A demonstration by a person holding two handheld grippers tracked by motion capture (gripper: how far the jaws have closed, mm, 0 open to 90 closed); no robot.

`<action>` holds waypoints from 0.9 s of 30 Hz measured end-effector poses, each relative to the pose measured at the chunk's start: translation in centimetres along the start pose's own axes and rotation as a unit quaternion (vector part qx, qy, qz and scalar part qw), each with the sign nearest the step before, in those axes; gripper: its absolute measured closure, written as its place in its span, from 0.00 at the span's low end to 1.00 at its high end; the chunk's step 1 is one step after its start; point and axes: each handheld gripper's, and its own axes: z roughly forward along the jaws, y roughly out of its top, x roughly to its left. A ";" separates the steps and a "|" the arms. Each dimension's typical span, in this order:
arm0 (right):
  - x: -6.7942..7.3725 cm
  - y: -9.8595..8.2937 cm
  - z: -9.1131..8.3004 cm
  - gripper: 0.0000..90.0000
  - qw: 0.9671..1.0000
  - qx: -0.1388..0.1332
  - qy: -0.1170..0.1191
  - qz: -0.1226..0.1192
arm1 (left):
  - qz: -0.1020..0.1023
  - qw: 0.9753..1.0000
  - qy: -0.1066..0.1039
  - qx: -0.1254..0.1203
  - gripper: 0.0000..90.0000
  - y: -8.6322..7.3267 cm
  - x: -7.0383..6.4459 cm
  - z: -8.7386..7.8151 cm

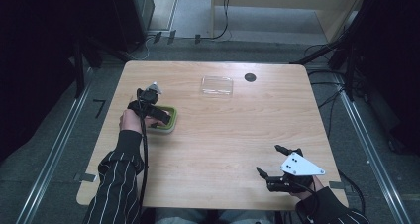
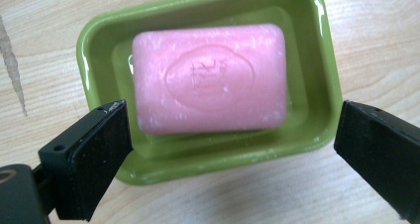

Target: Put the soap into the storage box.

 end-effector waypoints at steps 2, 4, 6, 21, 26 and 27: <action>0.0 0.0 0.0 0.15 1.000 0.000 0.000 0.000 | 0.003 1.000 0.002 0.004 0.02 -0.2 -0.1 -0.2; 0.0 0.0 0.0 0.15 1.000 0.000 0.001 0.000 | 0.006 1.000 0.000 0.009 0.02 -0.5 -0.2 -0.3; 0.0 0.0 0.0 0.15 1.000 0.000 0.001 0.000 | 0.008 1.000 0.005 0.009 0.02 -0.8 -0.3 -0.4; 0.1 0.0 0.0 0.15 1.000 0.000 0.001 0.000 | 0.023 0.999 0.010 0.026 0.01 -2.9 -0.8 -0.5; 0.1 0.0 0.1 0.15 1.000 0.000 0.001 0.000 | 0.022 0.999 0.011 0.030 0.01 -3.6 -0.8 -0.4; 0.1 0.0 0.1 0.15 1.000 0.000 0.001 0.000 | 0.023 0.999 0.009 0.031 0.01 -3.7 -0.8 -0.5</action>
